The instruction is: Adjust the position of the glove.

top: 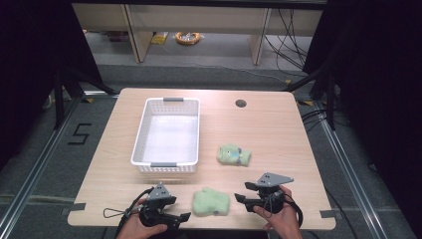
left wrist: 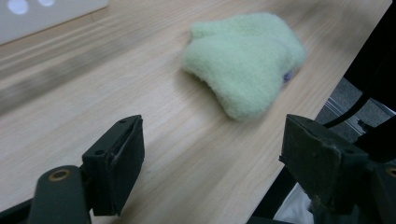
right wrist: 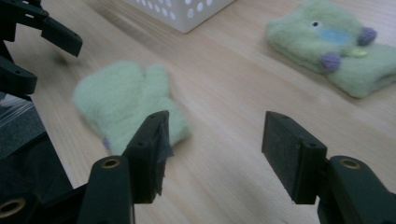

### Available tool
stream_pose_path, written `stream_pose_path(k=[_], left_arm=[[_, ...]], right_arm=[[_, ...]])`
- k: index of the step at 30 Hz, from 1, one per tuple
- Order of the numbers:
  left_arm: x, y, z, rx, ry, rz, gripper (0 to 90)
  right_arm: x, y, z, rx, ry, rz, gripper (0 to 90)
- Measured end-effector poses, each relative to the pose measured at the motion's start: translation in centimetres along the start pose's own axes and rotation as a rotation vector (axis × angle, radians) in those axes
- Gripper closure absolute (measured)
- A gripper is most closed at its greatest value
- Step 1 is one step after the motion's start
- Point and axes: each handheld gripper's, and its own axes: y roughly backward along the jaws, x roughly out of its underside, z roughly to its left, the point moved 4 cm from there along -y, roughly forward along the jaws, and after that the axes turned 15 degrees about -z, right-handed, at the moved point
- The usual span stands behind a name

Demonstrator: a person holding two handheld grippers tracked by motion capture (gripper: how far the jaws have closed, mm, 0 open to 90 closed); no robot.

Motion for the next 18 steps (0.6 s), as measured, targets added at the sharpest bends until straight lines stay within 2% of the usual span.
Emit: stream_pose_path(k=[4, 5, 8, 10, 13, 15, 16, 18], left_arm=[[-0.3, -0.4, -0.4, 0.012, -0.011, -0.002, 21.6], [-0.4, -0.6, -0.6, 0.011, -0.006, -0.011, 21.7], [-0.6, -1.0, -0.9, 0.02, -0.016, -0.009, 22.7], [-0.6, -1.4, -1.1, 0.02, -0.01, -0.005, 23.3], [-0.7, -1.9, -1.3, 0.035, -0.034, 0.006, 23.7], [-0.8, -2.2, -1.5, 0.031, -0.019, 0.012, 24.2], [-0.9, -2.3, -1.4, 0.033, -0.036, 0.014, 24.6], [-0.9, -2.5, -1.4, 0.032, -0.038, 0.022, 25.5]], right_arm=[[-0.1, -0.3, 0.3, -0.011, 0.017, 0.005, 49.1], [-0.1, -0.4, 0.5, -0.005, 0.003, 0.008, 49.2], [-0.2, -0.9, 0.5, -0.015, 0.033, 0.012, 51.6], [-0.3, -1.1, 0.6, -0.025, 0.043, 0.025, 52.8], [-0.3, -1.6, 0.9, -0.036, 0.053, 0.032, 54.0], [-0.3, -1.8, 0.9, -0.035, 0.056, 0.034, 55.2], [-0.3, -1.9, 1.0, -0.043, 0.048, 0.049, 55.6], [-0.2, -2.3, 1.0, -0.04, 0.058, 0.048, 55.7]])
